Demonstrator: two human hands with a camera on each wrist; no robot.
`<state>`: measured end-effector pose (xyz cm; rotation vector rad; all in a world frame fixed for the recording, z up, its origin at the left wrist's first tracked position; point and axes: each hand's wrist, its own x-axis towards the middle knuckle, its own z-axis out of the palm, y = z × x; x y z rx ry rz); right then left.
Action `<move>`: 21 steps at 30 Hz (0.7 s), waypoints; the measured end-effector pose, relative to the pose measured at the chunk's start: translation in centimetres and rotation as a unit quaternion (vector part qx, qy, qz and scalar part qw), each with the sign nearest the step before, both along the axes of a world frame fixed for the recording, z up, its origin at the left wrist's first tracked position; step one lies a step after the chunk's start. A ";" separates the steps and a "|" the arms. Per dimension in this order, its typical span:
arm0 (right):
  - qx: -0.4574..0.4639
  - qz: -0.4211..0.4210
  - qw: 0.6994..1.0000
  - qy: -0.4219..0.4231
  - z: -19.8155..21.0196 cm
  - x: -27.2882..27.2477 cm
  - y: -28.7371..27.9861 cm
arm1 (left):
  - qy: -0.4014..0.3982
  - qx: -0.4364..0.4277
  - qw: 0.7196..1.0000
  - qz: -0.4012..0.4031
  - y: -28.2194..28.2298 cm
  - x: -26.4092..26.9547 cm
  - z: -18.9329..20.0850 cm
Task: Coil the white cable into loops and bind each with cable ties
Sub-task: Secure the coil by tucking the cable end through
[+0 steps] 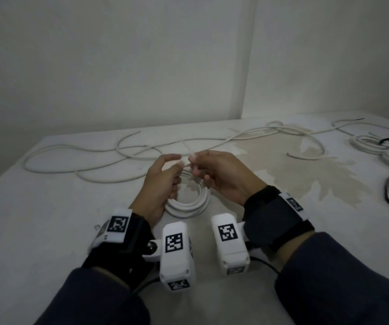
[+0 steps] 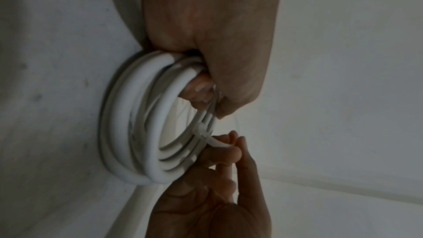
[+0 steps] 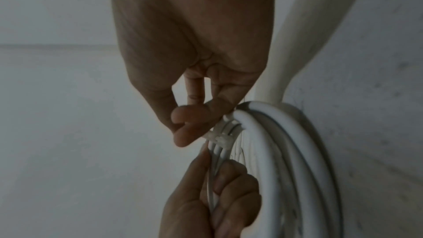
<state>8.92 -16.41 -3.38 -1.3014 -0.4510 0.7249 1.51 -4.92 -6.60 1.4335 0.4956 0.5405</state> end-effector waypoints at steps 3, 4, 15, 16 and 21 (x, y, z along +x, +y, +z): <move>0.006 -0.001 1.000 -0.004 -0.3 0.1 0.0 | -0.002 0.000 1.000 -0.015 0.1 -0.1 -0.1; 0.010 -0.003 1.000 -0.001 -0.4 0.1 0.0 | -0.004 0.000 1.000 -0.016 0.1 -0.2 -0.2; 0.012 -0.025 0.999 -0.024 -0.5 0.4 -0.1 | -0.003 0.000 1.000 0.001 -0.3 -0.3 0.4; 0.007 -0.027 0.999 -0.035 -0.5 0.4 -0.2 | -0.003 0.007 1.000 -0.001 -0.3 -0.4 0.4; -0.032 -0.022 0.995 -0.093 -1.0 0.6 -0.4 | 0.005 0.021 1.000 -0.007 -0.1 -0.4 0.2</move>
